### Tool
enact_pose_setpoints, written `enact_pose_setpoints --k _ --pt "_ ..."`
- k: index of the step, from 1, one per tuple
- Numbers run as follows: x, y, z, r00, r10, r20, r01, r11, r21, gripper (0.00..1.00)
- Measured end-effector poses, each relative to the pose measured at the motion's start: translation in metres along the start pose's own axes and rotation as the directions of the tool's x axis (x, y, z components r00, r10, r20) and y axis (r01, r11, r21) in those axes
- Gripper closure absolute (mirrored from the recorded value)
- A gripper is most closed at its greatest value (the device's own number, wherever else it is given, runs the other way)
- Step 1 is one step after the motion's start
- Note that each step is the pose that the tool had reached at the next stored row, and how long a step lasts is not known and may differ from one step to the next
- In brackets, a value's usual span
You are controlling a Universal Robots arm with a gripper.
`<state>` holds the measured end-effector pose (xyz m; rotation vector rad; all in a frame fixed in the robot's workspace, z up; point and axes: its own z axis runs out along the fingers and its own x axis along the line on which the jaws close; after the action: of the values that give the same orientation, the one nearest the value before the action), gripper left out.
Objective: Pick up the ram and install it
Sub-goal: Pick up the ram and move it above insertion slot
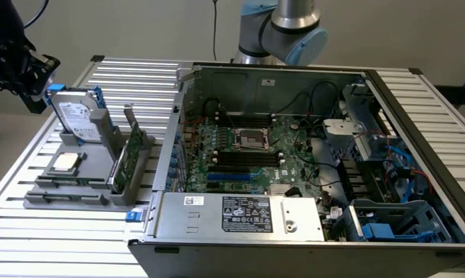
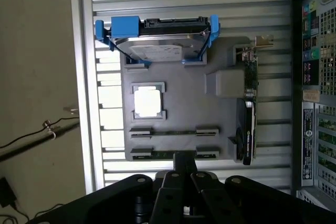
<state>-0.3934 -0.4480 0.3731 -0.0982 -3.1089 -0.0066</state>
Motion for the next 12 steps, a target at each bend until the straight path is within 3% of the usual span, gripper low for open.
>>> enact_pose_setpoints --k 6,12 --pt "0.0001 0.0001 0.0001 1.0 -0.001 0.0003 0.001 1.0 0.0003 0.89" --pt "0.0001 0.0002 0.0013 0.9945 -0.105 -0.0003 0.105 0.9945 0.0036 0.89"
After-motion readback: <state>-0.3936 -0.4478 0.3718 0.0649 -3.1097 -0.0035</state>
